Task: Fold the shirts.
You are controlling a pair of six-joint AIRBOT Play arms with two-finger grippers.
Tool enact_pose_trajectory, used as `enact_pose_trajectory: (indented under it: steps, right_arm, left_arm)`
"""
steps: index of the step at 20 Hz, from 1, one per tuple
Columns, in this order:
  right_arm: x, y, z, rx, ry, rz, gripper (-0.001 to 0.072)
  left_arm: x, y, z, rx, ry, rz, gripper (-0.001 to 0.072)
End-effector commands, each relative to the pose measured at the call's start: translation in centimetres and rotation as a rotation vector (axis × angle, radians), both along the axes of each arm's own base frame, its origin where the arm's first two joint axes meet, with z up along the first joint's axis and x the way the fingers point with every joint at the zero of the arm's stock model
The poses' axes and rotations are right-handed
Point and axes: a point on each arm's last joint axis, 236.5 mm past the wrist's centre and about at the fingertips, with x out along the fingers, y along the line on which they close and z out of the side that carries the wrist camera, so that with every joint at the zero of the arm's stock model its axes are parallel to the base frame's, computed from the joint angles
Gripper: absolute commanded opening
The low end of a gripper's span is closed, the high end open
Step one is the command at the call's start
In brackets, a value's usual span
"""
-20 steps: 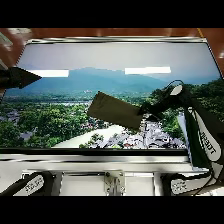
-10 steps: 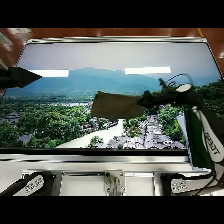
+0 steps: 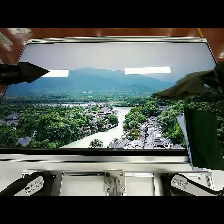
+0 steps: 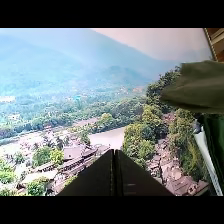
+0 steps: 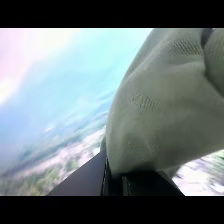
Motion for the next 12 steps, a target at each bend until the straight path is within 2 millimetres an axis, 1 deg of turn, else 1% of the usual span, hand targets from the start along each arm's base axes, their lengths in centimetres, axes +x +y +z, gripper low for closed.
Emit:
enact_pose_trajectory:
  steps: [1,5,7,9,10,12]
  right_arm:
    - [-6.2,-4.3,-0.3,-0.005,0.167,-0.081,0.0055]
    - [-13.4,-7.7,-3.4,-0.067,0.43,-0.123,0.0055]
    - [-15.1,-9.3,-3.5,-0.103,0.465,-0.176,0.0055]
    - [-15.7,-10.8,-3.1,-0.138,0.451,-0.235,0.0055]
    - [-16.5,-11.7,-3.1,-0.165,0.468,-0.268,0.0055]
    - [-19.1,-13.6,-3.8,-0.23,0.562,-0.329,0.0055]
  left_arm:
    - [0.3,-0.7,0.3,0.007,-0.028,-0.007,0.0034]
    - [0.3,-0.7,0.3,0.007,-0.028,-0.007,0.0035]
    - [0.3,-0.7,0.3,0.007,-0.028,-0.007,0.0034]
    - [0.3,-0.7,0.3,0.007,-0.028,-0.007,0.0034]
    - [0.3,-0.7,0.3,0.007,-0.028,-0.007,0.0034]
    - [0.3,-0.8,0.3,0.007,-0.026,-0.009,0.0034]
